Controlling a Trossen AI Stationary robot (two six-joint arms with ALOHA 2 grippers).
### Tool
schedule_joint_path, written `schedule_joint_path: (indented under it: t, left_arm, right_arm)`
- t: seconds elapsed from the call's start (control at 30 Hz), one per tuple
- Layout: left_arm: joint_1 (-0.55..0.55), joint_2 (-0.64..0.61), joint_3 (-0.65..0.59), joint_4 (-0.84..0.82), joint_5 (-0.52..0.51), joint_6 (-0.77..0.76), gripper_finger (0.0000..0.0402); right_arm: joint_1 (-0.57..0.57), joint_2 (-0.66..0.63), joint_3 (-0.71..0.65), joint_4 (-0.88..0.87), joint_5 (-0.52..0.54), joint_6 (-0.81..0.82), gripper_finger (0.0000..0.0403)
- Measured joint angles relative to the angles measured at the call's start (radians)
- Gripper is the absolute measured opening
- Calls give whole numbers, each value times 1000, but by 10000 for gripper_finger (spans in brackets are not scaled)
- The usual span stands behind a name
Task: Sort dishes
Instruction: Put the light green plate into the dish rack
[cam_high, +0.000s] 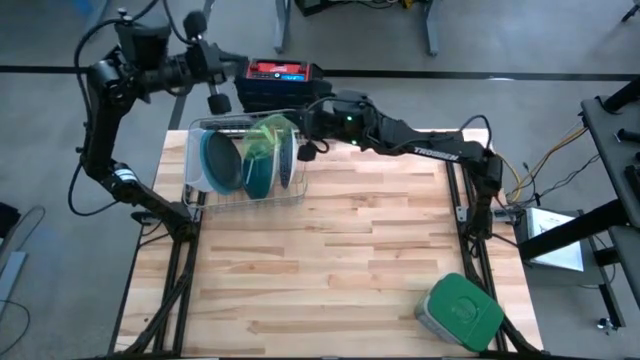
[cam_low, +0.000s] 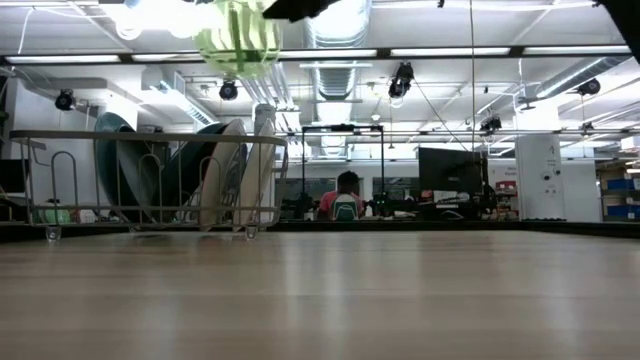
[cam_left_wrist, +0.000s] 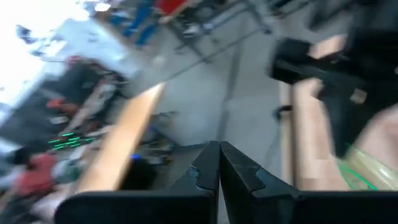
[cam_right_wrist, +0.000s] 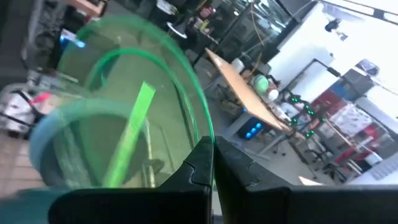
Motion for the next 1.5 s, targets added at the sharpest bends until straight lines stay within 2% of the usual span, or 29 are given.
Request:
schedule_joint_path:
  t: [0.17, 0.33, 0.67, 0.87, 1.0, 1.5]
  left_arm:
    - [19, 7, 0, 134, -140, 35, 0]
    - [66, 32, 0, 199, -210, 96, 0]
    - [225, 80, -1, 215, -211, 105, 0]
    - [284, 116, -1, 216, -211, 90, 0]
    - [311, 142, -2, 211, -211, 89, 0]
    - [337, 160, -2, 244, -208, 64, 0]
  right_arm:
    - [-39, 71, 10, 128, 1, -12, 0]
    - [-71, 157, 43, 271, 0, -25, 0]
    - [-116, 372, 228, 276, 1, -49, 0]
    - [-117, 485, 363, 257, 0, -85, 0]
    - [-117, 560, 453, 215, 73, -114, 0]
    - [-117, 590, 455, 178, 69, -170, 0]
